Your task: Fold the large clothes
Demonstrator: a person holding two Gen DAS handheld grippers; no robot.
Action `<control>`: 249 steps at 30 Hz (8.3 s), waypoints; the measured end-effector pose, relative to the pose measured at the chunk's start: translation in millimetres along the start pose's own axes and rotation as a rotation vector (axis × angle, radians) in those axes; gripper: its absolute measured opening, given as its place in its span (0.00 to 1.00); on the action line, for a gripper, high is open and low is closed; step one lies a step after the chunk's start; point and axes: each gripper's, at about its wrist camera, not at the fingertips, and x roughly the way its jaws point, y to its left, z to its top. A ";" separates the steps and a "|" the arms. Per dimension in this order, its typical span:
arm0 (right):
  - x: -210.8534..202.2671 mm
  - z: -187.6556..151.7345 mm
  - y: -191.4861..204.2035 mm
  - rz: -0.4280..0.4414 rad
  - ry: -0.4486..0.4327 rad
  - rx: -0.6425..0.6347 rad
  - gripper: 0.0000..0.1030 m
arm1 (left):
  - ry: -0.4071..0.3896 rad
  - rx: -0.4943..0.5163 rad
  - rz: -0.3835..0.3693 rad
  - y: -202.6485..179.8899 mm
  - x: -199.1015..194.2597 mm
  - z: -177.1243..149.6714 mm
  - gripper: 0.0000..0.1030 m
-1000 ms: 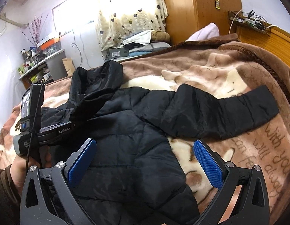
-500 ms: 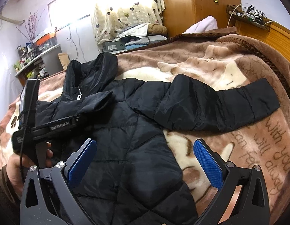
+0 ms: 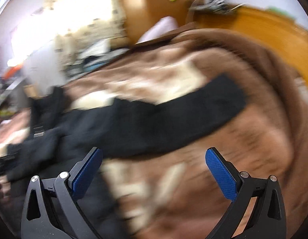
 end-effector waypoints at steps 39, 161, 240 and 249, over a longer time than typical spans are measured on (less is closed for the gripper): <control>81.6 75.1 -107.6 0.009 0.023 0.243 0.07 | 0.038 -0.036 0.074 20.2 -24.0 -50.5 0.84; -147.5 57.0 129.4 0.422 -0.007 -0.322 0.59 | -0.080 -0.053 0.369 52.9 -248.0 8.2 0.84; 250.8 147.5 376.0 0.584 0.349 -0.392 0.07 | 0.236 -0.217 0.238 265.3 153.4 254.7 0.10; 149.1 136.0 356.8 0.557 0.115 -0.533 0.07 | 0.042 -0.105 0.217 223.3 52.8 225.2 0.10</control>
